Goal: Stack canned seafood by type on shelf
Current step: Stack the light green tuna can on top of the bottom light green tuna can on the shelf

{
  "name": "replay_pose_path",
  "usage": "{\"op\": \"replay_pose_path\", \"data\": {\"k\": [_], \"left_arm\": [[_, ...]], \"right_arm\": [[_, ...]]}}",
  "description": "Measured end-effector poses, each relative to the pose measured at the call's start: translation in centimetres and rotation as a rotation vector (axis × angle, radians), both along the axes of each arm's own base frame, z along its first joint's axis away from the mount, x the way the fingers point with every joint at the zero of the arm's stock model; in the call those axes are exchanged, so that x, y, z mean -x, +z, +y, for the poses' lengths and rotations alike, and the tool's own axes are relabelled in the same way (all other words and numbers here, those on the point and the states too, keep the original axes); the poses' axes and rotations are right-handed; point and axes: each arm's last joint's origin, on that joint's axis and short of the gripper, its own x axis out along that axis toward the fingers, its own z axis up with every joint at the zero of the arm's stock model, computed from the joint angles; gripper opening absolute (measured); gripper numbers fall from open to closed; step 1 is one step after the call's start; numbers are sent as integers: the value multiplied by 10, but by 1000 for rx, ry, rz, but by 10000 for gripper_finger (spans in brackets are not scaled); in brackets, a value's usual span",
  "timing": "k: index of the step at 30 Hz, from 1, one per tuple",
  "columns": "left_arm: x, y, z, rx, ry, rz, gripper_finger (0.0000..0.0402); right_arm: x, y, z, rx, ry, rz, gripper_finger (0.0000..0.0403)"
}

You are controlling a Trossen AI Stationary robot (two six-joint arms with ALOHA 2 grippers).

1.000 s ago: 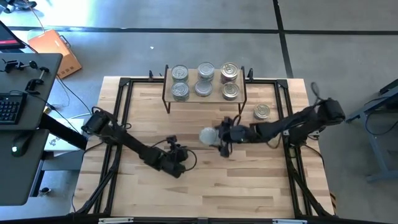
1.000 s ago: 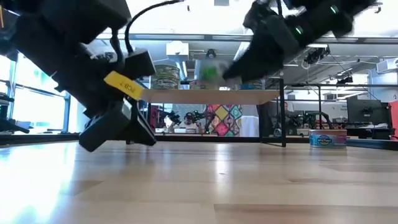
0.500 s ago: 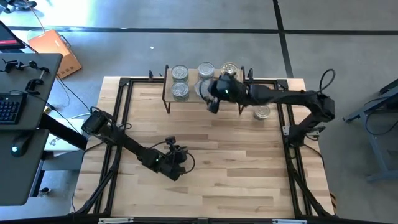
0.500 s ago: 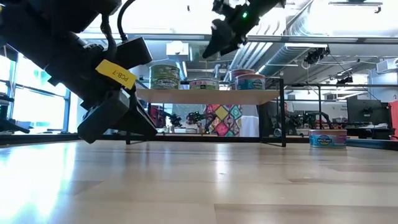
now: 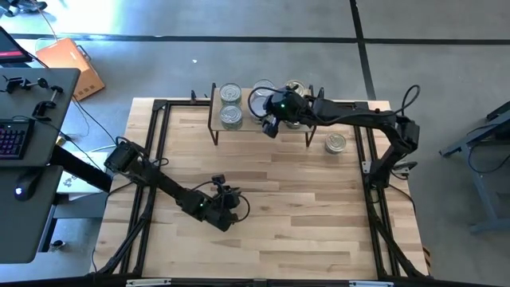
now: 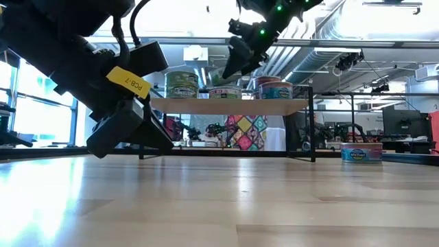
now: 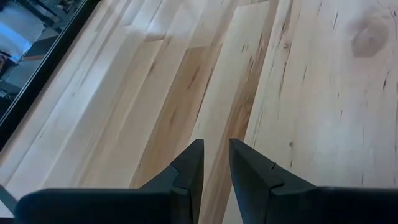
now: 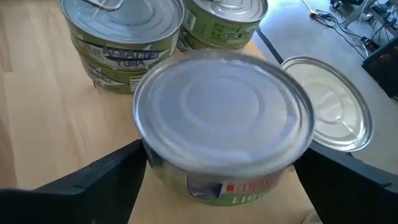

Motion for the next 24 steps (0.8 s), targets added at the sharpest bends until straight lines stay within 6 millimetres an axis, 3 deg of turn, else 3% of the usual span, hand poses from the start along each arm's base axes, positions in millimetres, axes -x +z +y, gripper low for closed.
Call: {"op": "replay_pose_path", "data": {"k": [16,24], "left_arm": [[-1,1,0,7,0,-13,69],[-2,1,0,5,-3,-15,69]], "right_arm": [[6,-4,-3,-54,-8,56,391],[11,22,-5,-111,-6,70,384]]}}
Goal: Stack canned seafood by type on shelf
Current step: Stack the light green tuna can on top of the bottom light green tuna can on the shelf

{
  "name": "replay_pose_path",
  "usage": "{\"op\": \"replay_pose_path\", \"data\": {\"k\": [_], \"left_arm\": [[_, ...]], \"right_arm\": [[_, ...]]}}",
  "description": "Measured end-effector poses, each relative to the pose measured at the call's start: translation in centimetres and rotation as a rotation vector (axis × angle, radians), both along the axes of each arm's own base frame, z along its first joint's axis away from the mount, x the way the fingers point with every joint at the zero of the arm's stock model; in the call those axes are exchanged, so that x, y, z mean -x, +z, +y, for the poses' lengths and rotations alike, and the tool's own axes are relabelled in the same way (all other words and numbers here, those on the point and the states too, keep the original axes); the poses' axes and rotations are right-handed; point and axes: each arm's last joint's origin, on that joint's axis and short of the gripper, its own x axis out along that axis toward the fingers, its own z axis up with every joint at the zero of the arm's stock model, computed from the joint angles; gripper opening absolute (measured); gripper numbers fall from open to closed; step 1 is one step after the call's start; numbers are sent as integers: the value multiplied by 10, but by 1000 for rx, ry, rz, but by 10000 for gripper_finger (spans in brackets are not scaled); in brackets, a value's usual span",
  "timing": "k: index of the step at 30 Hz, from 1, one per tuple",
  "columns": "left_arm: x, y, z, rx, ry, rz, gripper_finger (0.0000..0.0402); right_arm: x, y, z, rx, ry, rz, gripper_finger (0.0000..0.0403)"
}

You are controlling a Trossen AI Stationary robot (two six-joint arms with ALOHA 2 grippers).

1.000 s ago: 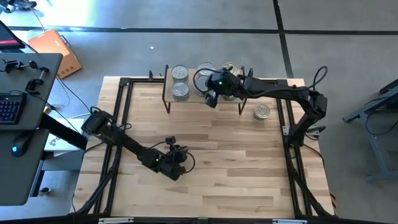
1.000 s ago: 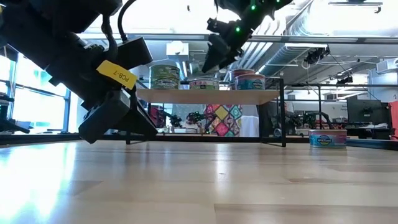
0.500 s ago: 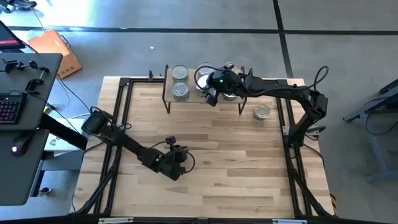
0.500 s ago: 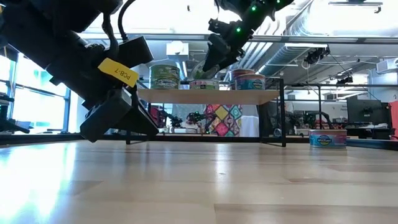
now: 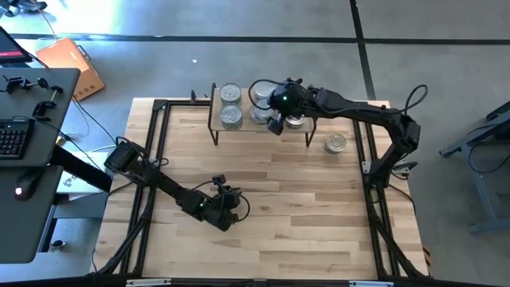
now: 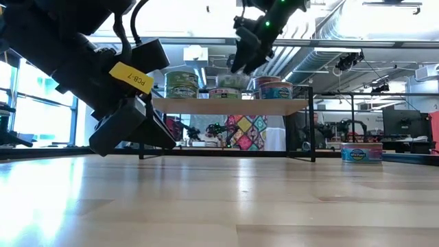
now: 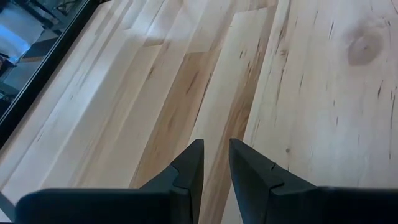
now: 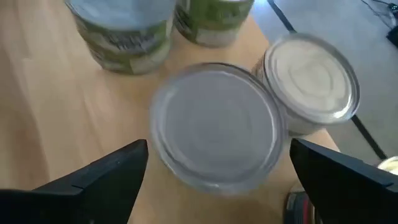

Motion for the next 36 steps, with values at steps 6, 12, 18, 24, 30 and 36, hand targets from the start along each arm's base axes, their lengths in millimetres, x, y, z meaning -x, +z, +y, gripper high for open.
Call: {"op": "replay_pose_path", "data": {"k": [6,12,18,24,30,36], "left_arm": [[0,0,0,0,0,0,69],[0,0,0,-3,-4,0,69],[0,0,0,-3,-4,0,69],[-1,0,0,-3,-3,0,69],[-1,0,0,-3,-4,0,69],[0,0,0,-2,-4,0,69]], "right_arm": [[-1,5,0,-10,7,-6,362],[-1,5,0,-6,10,-8,348],[-2,5,2,24,41,14,346],[-4,4,13,74,89,65,346],[-2,14,28,110,170,168,346],[1,8,53,129,346,318,346]]}}
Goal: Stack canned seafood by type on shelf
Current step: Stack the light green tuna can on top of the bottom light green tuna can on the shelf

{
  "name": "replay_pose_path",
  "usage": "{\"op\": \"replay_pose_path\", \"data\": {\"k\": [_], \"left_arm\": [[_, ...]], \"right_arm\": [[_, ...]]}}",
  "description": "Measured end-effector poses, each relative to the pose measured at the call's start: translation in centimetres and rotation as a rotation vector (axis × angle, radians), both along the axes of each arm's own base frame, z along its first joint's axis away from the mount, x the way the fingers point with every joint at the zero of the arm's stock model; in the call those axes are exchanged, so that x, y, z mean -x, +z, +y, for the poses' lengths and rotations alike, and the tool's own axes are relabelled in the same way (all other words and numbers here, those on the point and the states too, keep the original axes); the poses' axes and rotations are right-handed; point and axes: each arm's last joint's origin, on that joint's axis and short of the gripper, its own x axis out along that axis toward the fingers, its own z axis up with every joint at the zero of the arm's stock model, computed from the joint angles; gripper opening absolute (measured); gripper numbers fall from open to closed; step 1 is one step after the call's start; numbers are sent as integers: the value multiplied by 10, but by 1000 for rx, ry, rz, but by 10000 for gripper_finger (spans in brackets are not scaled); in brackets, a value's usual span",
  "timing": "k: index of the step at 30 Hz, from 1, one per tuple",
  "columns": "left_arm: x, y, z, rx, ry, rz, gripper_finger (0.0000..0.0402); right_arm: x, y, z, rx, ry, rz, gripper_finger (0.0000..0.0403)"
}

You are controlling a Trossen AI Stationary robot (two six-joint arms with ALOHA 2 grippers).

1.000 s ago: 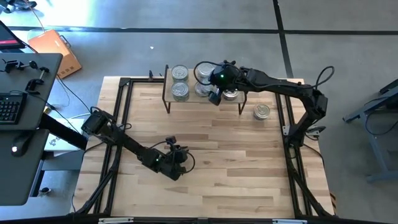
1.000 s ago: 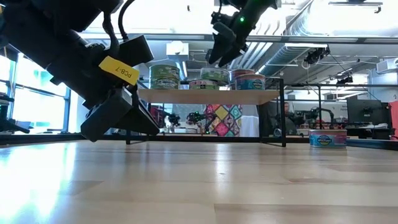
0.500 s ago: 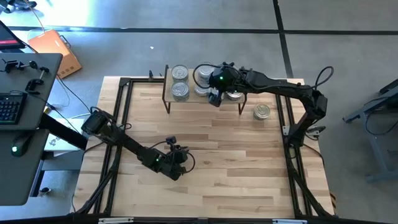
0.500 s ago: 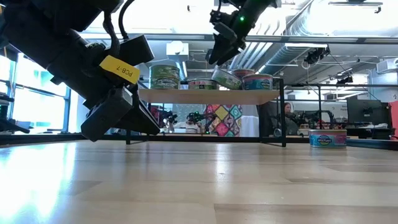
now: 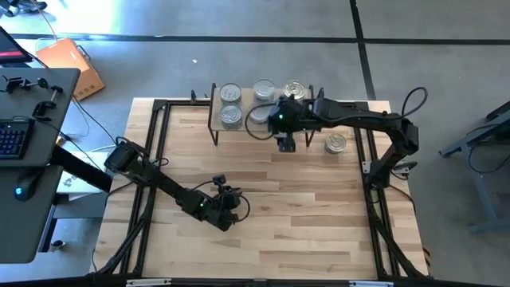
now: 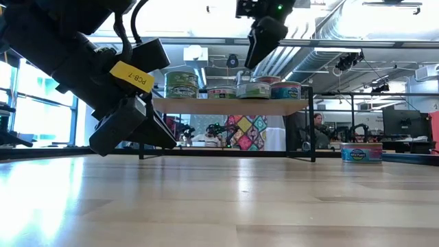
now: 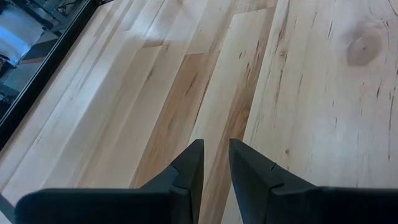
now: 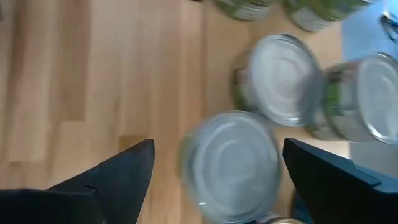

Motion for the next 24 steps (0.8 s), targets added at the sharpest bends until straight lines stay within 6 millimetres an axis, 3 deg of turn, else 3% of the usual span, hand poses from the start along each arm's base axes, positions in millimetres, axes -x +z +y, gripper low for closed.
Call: {"op": "replay_pose_path", "data": {"k": [7,12,17,21,24], "left_arm": [[0,0,-1,0,-3,0,69],[1,0,-2,0,-7,0,69],[2,0,-5,-1,-16,1,69],[3,0,-5,-6,-14,-2,69],[2,0,-5,-6,-13,-3,69]], "right_arm": [[0,-4,26,-1,93,76,346],[-2,-6,54,113,157,108,346],[4,-40,75,333,143,157,346],[6,-72,77,514,66,132,346],[7,-87,72,556,53,136,346]]}}
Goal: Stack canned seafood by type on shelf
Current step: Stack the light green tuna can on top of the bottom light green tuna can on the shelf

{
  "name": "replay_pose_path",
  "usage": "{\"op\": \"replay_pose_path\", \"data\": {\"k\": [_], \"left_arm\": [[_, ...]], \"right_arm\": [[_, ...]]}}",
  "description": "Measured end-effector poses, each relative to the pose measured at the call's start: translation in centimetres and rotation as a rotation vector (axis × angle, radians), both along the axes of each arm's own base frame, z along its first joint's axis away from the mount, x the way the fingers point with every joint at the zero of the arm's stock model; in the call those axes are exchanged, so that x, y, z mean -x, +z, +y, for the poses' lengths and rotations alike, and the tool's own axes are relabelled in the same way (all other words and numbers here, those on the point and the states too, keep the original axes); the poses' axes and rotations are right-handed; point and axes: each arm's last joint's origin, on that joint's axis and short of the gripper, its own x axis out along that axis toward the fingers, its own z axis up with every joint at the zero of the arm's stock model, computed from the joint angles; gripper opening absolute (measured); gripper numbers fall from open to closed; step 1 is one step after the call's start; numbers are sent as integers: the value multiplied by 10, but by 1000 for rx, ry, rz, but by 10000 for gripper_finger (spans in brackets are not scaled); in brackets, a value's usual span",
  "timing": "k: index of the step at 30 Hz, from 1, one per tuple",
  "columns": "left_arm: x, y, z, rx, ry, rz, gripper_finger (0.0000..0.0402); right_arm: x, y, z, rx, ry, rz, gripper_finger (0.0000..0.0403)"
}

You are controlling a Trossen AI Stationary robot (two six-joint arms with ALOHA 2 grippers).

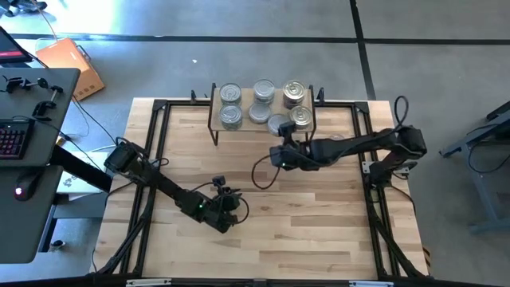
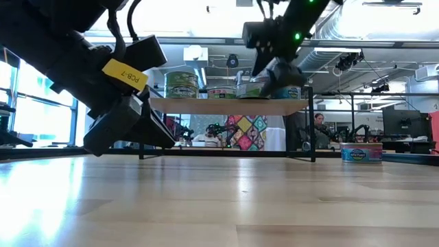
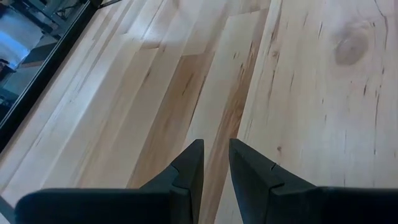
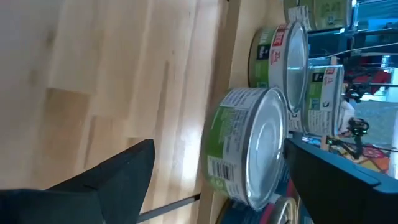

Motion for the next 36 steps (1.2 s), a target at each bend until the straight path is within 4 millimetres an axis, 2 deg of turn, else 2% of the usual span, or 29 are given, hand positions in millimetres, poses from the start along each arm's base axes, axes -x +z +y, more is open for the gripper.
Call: {"op": "replay_pose_path", "data": {"k": [5,13,26,30,36], "left_arm": [[-2,1,2,5,7,-10,69],[-3,1,2,5,5,-14,69],[-3,1,2,3,4,-12,69],[-3,1,2,3,4,-12,69],[-3,1,2,3,4,-12,69]], "right_arm": [[-1,-7,-18,18,-24,-16,336],[-2,-7,-35,-21,22,13,283],[-2,-5,-32,27,26,33,171],[-2,-4,-30,58,27,53,156],[-4,7,-21,56,54,71,152]]}}
